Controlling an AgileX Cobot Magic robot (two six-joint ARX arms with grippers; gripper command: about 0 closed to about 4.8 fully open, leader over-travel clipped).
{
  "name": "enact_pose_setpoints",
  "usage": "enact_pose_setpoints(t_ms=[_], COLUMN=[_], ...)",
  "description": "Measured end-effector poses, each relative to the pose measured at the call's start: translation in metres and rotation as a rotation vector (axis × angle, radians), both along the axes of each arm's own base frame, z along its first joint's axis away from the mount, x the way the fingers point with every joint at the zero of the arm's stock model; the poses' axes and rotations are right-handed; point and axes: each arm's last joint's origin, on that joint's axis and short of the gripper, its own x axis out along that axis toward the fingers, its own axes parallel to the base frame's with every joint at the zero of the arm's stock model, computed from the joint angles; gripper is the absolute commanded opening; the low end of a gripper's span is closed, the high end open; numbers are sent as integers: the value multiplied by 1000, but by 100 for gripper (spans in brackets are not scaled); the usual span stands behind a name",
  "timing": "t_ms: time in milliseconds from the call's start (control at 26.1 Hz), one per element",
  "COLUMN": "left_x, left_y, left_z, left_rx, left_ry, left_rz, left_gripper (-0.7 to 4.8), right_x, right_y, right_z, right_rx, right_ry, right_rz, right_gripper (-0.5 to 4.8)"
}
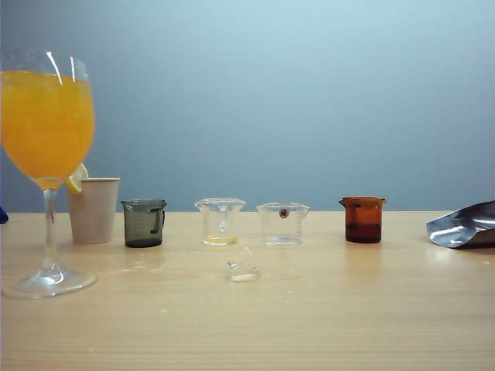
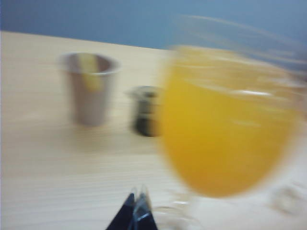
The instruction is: Pick up the third measuring cup from the left, pour the pineapple juice inside into the goblet, and finally put the measuring cup back in its original place.
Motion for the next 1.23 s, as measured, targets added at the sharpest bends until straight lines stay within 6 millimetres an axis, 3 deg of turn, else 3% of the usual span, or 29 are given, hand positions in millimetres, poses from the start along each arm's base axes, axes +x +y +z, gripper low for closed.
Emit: enact_pose_setpoints(t_ms=[230,384,1227], left_x=[3,3,3], left_y=[29,30,30], left_z=[-1,-1,-1], left_rx=[-2,-1,-1], left_ry=[8,8,8], left_rz=[291,318,318], left_gripper=[-3,-4,-4], right_x=[7,7,7], right_y=[-26,-38,-43], right_z=[3,3,3], right_rx=[8,5,4], right_ry=[-38,-39,-40], right_rz=[-294,-413,-463], right_gripper=[0,0,0])
